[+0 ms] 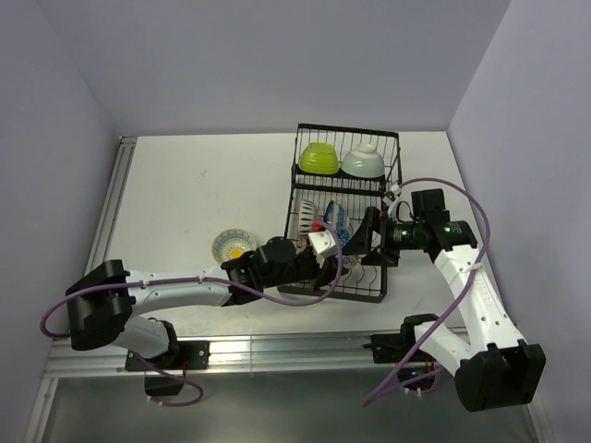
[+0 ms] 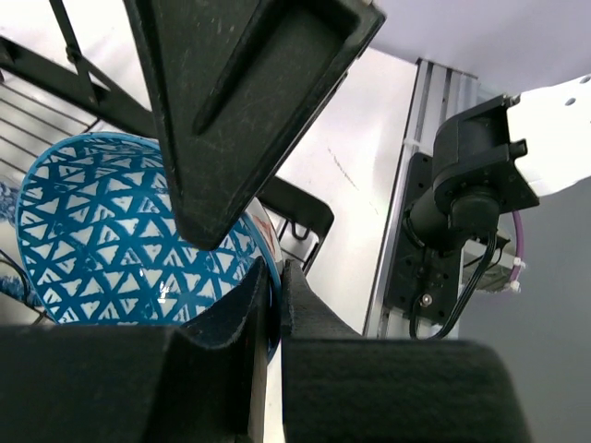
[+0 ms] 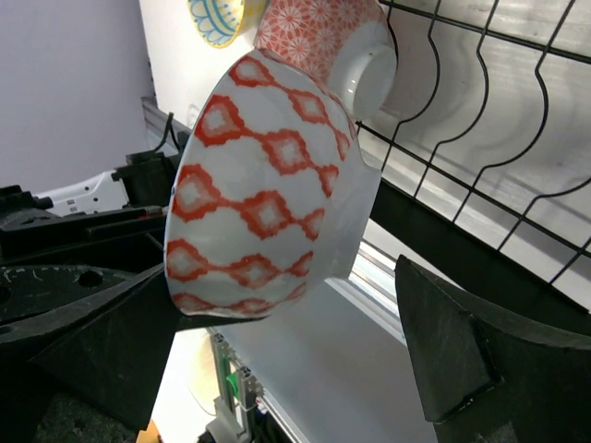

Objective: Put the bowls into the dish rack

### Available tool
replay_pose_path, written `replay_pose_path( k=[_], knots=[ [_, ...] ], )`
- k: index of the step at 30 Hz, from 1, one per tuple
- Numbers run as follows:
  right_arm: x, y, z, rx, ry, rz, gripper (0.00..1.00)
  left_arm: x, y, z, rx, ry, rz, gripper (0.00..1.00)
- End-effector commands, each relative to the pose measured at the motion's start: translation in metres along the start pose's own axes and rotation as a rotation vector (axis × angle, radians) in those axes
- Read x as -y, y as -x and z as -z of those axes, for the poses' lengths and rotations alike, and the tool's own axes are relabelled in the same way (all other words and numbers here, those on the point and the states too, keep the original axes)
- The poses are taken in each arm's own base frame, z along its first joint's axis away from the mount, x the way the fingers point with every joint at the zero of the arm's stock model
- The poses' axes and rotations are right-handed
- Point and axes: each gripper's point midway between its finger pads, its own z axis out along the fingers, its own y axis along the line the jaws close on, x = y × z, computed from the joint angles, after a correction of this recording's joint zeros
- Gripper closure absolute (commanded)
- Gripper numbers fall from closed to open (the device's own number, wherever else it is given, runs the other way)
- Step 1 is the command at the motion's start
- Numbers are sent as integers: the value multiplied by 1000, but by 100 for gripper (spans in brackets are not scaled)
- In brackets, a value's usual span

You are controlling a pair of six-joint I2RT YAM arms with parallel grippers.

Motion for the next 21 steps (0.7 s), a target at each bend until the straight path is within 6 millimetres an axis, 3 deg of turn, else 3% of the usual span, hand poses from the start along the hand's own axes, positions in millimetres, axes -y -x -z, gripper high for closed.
replay_pose_path(
  k=[1, 11, 14, 17, 21],
  knots=[
    [-6, 9, -3, 29, 28, 25, 1, 14, 73, -3, 219, -38, -41, 100],
    [-12, 13, -8, 9, 59, 4, 9, 19, 72, -5, 231, -65, -14, 100],
    [-16, 13, -8, 6, 74, 5, 23, 18, 67, -7, 211, -64, -5, 100],
    [-16, 13, -7, 1, 74, 8, 46, 17, 64, -7, 207, -60, -8, 100],
    [-18, 11, -6, -9, 85, 26, 100, 16, 57, -7, 179, -55, -8, 100]
  ],
)
